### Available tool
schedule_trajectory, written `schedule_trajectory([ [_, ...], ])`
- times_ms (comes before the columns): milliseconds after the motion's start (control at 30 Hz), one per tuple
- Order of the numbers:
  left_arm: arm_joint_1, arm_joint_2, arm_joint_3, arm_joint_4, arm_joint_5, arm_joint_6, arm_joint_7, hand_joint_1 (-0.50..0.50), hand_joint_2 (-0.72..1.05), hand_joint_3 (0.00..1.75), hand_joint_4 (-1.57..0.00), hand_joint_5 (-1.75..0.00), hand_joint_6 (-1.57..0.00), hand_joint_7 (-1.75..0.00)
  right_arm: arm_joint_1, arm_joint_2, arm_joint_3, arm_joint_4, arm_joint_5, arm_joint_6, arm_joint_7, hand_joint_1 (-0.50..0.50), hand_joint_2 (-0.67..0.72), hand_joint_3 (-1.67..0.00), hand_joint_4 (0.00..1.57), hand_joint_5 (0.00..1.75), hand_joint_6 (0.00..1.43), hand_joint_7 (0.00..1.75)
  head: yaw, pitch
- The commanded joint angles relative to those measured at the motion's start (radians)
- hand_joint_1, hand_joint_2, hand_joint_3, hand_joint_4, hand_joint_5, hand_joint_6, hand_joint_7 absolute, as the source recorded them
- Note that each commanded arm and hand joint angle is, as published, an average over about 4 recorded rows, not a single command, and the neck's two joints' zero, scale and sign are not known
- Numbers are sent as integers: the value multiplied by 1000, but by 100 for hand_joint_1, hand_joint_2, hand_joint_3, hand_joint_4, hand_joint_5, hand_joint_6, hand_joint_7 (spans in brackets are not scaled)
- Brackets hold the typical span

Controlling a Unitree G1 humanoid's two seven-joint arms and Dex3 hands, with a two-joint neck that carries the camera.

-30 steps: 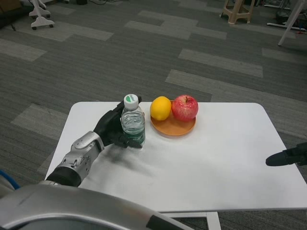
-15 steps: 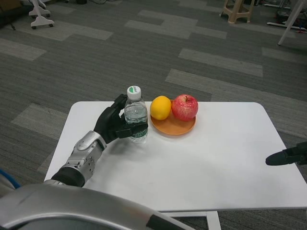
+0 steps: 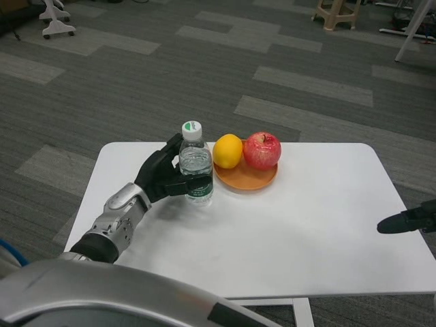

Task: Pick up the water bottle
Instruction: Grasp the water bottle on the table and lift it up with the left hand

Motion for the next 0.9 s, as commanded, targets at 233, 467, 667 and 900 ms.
schedule_trajectory([
  [233,58,51,114,-254,-92,200,-33,14,96,44,-26,-175,-29,-168,6,5,-3,3,8,-3,-7,-22,72,0,0,0,0,0,2,1],
  [467,89,69,248,-481,-45,368,-36,13,96,44,-26,-175,-29,-168,6,5,0,7,8,-3,-9,-22,72,0,0,0,0,0,8,10],
  [667,45,131,244,-657,-42,483,-36,13,96,44,-26,-175,-29,-168,4,5,7,10,8,-3,-9,-23,72,0,0,0,0,0,-21,64],
  [900,-68,225,140,-739,-94,571,-35,14,96,44,-26,-175,-29,-168,5,5,12,2,8,-3,-8,-23,72,0,0,0,0,0,-79,202],
])
